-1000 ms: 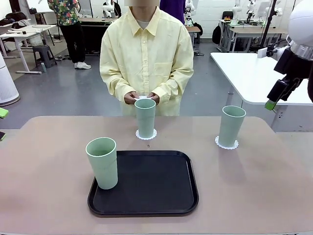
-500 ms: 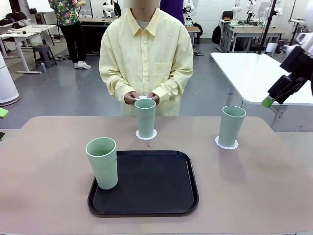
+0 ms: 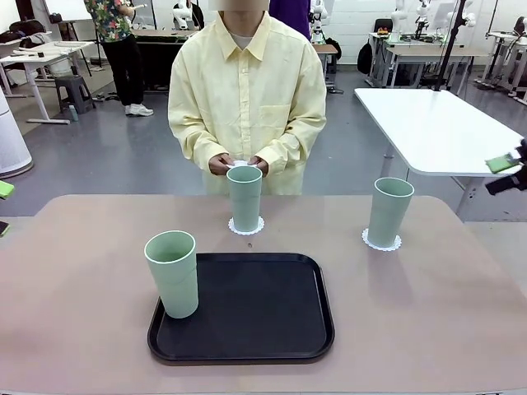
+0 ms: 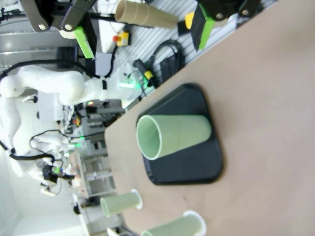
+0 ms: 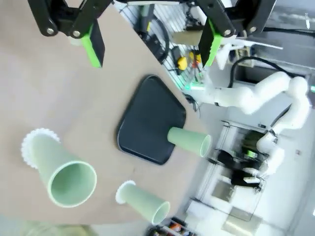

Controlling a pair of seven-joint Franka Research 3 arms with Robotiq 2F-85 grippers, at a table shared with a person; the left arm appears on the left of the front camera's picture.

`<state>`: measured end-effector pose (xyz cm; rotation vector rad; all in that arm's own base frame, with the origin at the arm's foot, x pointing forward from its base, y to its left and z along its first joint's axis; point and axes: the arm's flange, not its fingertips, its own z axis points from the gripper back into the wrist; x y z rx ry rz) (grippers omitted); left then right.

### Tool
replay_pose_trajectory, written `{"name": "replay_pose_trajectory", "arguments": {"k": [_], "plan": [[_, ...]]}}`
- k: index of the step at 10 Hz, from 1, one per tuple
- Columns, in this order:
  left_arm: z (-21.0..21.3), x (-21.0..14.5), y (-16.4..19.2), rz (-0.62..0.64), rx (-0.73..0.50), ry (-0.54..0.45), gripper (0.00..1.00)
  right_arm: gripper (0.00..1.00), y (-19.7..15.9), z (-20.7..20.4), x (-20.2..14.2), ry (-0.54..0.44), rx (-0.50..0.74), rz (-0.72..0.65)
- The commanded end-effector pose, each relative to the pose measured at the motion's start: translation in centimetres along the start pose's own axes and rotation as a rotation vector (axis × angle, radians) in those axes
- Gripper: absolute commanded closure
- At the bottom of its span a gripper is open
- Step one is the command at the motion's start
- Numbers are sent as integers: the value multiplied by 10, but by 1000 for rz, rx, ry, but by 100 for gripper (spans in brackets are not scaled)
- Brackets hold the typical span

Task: Place coasters on the table and set cups on them.
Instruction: Take one Reusable plastic cup from the Flat Tray and place it on a coaster set by the human.

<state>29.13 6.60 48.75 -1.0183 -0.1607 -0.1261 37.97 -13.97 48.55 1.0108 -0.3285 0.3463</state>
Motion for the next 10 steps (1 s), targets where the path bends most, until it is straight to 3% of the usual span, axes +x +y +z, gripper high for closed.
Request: {"name": "replay_pose_trajectory", "arguments": {"k": [1, 6, 9, 10], "plan": [[0, 0, 1, -21, -20, -7, 0, 0, -16, 3, -28, -68, 52, -63], [0, 0, 1, -21, -20, -7, 0, 0, -33, 22, -102, -162, 84, -170], [0, 0, 1, -21, -20, -7, 0, 0, -30, 16, -95, -144, 86, -164], [0, 0, 1, -21, -20, -7, 0, 0, -25, 12, -81, -114, 65, -107]]}}
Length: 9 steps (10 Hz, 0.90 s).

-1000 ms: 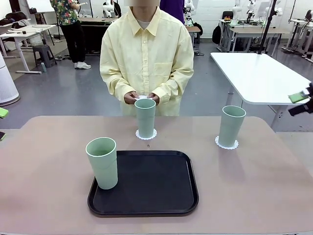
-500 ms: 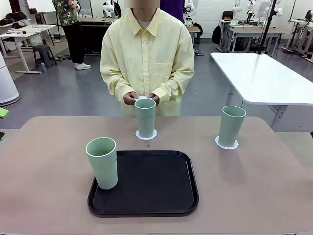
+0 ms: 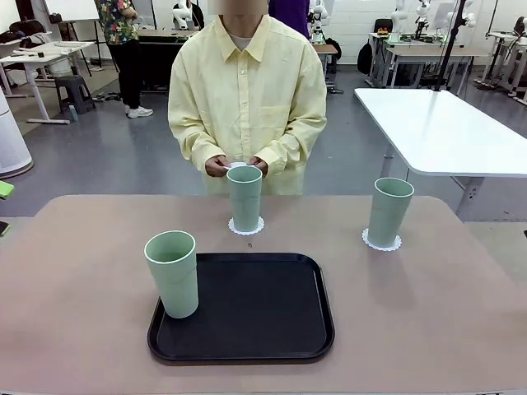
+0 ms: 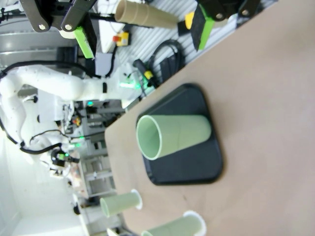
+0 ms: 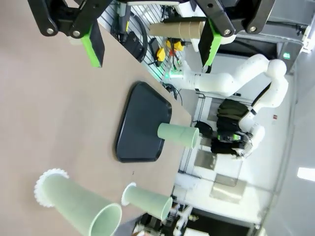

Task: Place coasters on the table and set cups on them.
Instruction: Take one Reusable plastic cup from the Flat Tray and place it on a coaster set by the human.

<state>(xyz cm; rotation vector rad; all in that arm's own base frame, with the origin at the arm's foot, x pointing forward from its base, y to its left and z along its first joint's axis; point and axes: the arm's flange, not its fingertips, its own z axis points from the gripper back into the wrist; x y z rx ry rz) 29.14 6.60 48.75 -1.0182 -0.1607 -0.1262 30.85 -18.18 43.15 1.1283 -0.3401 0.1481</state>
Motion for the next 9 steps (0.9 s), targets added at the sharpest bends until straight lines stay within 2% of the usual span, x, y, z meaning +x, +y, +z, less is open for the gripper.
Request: {"name": "replay_pose_trajectory", "arguments": {"k": [1, 9], "plan": [[0, 0, 1, -21, -20, -7, 0, 0, -5, 5, -5, -19, 6, -24], [0, 0, 1, -21, -20, -7, 0, 0, -5, 5, -5, -19, 6, -24]]}}
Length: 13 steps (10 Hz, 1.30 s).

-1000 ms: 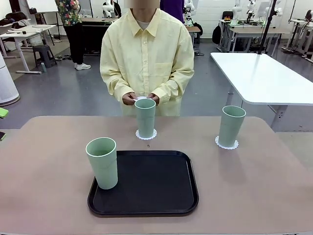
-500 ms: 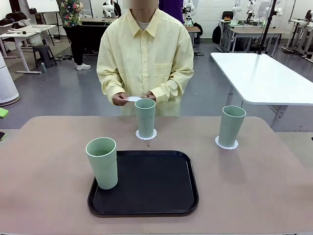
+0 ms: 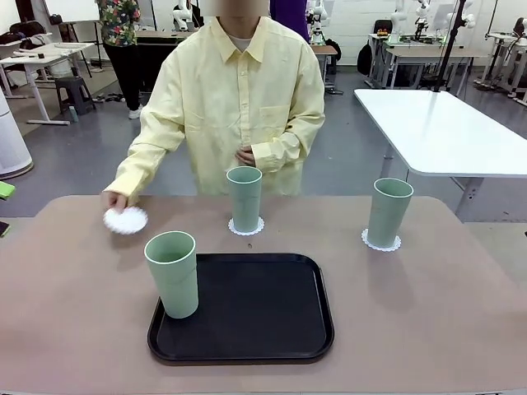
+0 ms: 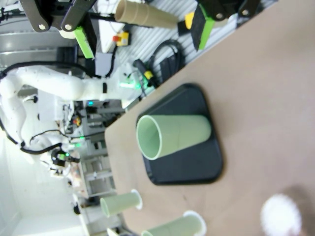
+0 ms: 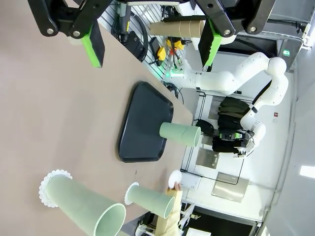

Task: Place coasters on the table and set cups on them.
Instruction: Take one Reusable plastic cup from the Flat Tray and place it on a coaster set by the human.

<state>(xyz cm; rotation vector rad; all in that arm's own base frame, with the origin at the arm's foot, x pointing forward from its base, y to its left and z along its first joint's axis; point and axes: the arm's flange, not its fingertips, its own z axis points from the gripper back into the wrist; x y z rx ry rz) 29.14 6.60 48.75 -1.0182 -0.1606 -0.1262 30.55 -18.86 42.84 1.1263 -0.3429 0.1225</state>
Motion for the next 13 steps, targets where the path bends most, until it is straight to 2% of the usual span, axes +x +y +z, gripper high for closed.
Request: {"name": "replay_pose_trajectory", "arguments": {"k": [1, 13], "plan": [[0, 0, 1, -21, -20, -7, 0, 0, 0, 0, -2, -4, 12, -6], [0, 0, 1, -21, -20, -7, 0, 0, 0, 0, -2, -4, 12, -6]]}}
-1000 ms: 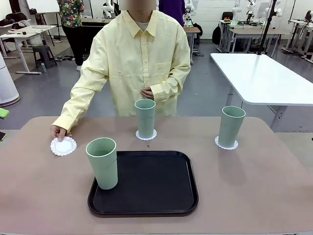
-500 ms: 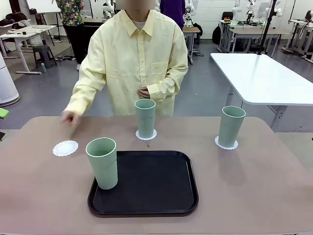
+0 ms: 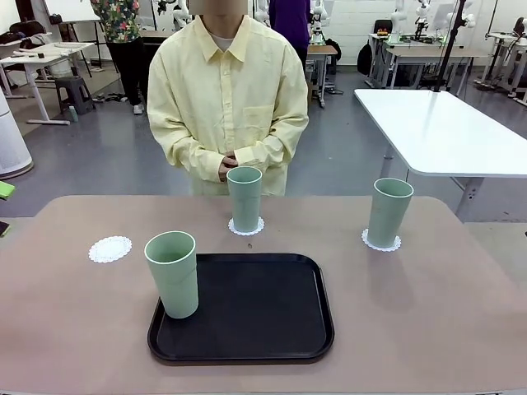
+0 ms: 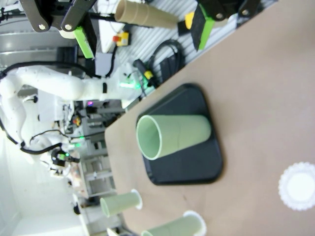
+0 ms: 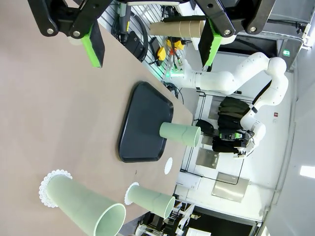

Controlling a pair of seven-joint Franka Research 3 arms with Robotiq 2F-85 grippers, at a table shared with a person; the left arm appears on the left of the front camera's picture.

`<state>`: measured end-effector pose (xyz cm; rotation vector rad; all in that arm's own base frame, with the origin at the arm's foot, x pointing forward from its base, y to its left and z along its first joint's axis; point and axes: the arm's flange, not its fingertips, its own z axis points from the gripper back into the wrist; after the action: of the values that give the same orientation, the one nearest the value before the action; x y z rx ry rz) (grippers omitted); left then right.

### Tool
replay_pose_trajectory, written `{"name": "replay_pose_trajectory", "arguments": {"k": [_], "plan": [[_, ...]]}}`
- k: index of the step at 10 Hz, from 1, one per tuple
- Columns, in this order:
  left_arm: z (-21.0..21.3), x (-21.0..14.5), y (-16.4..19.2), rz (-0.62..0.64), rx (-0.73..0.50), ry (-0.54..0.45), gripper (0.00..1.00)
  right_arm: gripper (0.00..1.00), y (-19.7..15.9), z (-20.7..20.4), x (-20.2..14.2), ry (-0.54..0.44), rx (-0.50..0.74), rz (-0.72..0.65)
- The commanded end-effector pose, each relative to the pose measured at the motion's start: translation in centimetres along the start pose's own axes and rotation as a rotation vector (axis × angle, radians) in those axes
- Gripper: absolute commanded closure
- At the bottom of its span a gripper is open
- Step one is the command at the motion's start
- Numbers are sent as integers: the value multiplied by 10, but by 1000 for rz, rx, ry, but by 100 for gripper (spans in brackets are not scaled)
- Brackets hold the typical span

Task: Place coasters on the table and set cups on them.
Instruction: Take one Reusable plastic cup from the Flat Tray and place it on a coaster set by the human.

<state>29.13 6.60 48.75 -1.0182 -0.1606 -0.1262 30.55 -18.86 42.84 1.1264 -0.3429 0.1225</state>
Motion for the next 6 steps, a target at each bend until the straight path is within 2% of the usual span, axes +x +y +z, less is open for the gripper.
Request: {"name": "replay_pose_trajectory", "arguments": {"k": [1, 2, 4, 5, 6], "plan": [[0, 0, 1, -21, -20, -7, 0, 0, 0, 0, -2, -4, 12, -6], [0, 0, 0, 0, 0, 0, 0, 0, 0, 0, -2, -4, 12, -6], [-1, 15, -10, -153, 110, 37, 0, 0, 0, 0, -2, -4, 12, -6], [-2, 25, -16, -268, 167, 28, 0, 0, 0, 0, -2, -4, 12, -6], [-8, 30, -24, -423, 294, -15, 0, 0, 0, 0, -2, -4, 12, -6]]}}
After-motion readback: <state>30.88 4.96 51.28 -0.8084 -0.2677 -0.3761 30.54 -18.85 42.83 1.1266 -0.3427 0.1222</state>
